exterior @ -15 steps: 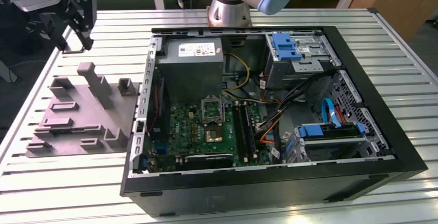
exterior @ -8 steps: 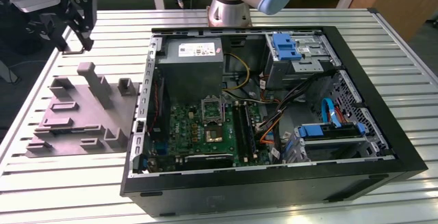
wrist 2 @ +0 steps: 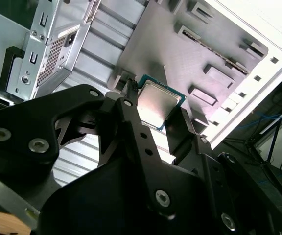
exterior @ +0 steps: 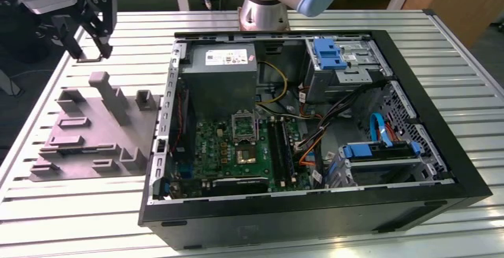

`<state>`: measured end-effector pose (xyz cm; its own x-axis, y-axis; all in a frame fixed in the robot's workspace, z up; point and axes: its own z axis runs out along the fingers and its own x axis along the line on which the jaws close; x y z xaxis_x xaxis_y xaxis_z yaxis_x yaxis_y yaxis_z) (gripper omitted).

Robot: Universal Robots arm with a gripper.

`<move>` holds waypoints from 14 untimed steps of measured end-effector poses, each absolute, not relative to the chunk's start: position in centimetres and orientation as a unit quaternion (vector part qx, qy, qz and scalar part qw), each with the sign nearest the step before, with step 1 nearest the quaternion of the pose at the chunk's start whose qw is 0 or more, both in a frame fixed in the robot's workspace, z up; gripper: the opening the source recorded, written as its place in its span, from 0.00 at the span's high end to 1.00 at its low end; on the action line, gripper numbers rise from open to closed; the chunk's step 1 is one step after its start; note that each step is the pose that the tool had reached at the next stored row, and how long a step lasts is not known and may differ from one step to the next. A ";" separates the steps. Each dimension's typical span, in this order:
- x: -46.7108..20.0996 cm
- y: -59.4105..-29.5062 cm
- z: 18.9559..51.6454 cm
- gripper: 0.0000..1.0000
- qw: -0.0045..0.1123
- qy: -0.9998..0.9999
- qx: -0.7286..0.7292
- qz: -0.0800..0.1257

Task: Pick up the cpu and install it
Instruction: 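Pick up the cpu and move it towards the insertion slot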

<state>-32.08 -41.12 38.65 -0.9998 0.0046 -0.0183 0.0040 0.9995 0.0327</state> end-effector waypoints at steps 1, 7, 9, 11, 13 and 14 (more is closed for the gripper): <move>-32.0 -41.1 38.6 0.53 0.009 1.000 0.002 0.016; -31.5 -41.1 38.6 0.53 0.009 1.000 0.002 0.016; -31.3 -41.1 38.6 0.53 0.009 1.000 0.002 0.016; -31.2 -41.1 38.6 0.53 0.009 1.000 0.002 0.016; -31.0 -41.1 38.6 0.53 0.009 1.000 0.002 0.016; -30.9 -41.1 38.6 0.53 0.009 1.000 0.002 0.016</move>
